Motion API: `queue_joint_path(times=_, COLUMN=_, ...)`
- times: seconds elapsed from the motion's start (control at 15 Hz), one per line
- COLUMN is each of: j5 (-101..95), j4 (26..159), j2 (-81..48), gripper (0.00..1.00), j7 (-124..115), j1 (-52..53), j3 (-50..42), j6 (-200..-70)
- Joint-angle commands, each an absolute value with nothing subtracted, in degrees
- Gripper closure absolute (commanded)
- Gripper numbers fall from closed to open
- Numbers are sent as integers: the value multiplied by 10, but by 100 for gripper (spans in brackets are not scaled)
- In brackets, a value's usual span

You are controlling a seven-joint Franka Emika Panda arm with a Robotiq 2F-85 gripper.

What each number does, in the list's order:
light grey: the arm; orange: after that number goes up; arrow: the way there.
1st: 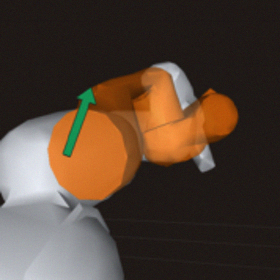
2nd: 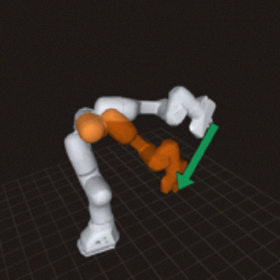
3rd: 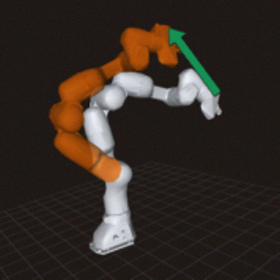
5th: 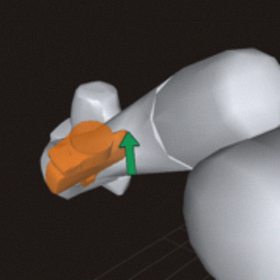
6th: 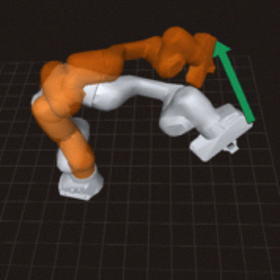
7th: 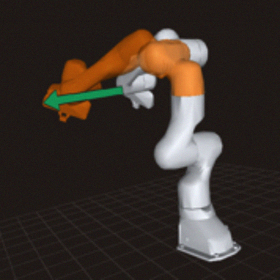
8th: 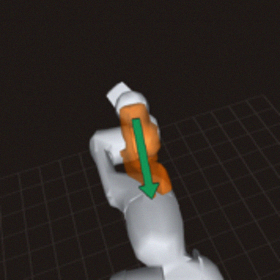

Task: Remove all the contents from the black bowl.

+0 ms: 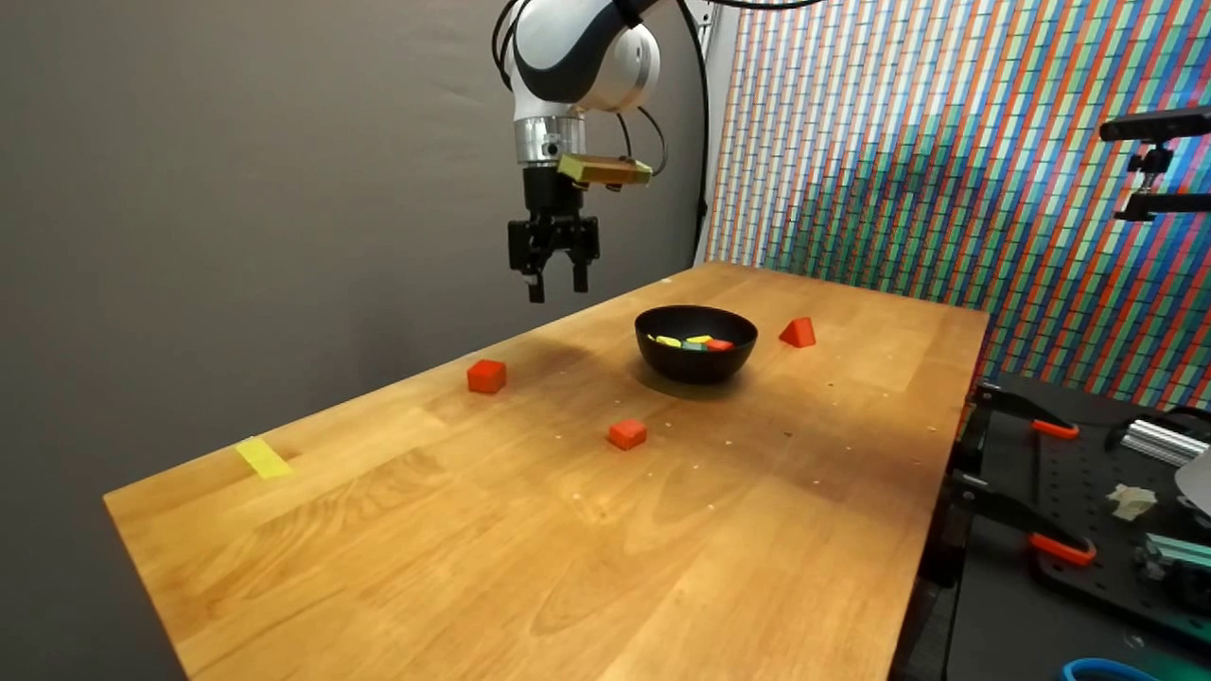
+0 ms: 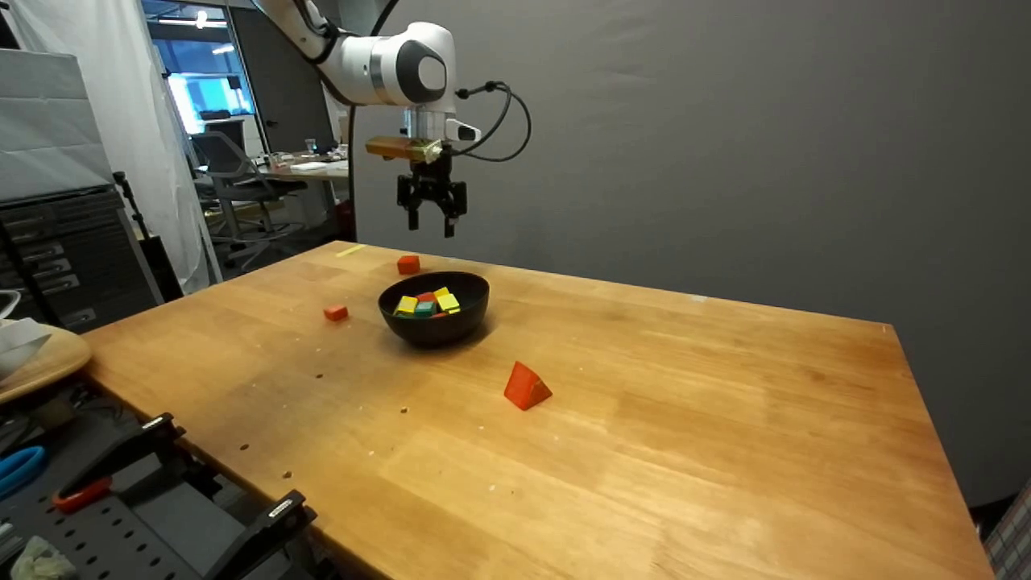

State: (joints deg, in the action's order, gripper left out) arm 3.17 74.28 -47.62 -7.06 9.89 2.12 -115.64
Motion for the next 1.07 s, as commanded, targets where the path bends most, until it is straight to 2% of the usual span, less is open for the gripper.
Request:
queue_joint_path(times=0.0, j5=20, j4=763, j2=-441, gripper=0, j7=-109, j1=83, j3=-3, j6=-1125)
queue_joint_path(times=0.33, j5=-18, j4=849, j2=-400, gripper=0, j7=23, j1=38, j3=1, j6=-1115)
queue_joint_path(times=0.67, j5=-17, j4=991, j2=-309, gripper=0, j7=152, j1=-4, j3=19, j6=-1227)
queue_joint_path(times=0.73, j5=-19, j4=901, j2=-383, gripper=0, j7=118, j1=6, j3=12, j6=-1176)
queue_joint_path(times=1.0, j5=-6, j4=949, j2=-340, gripper=0, j7=126, j1=-6, j3=15, j6=-1200)
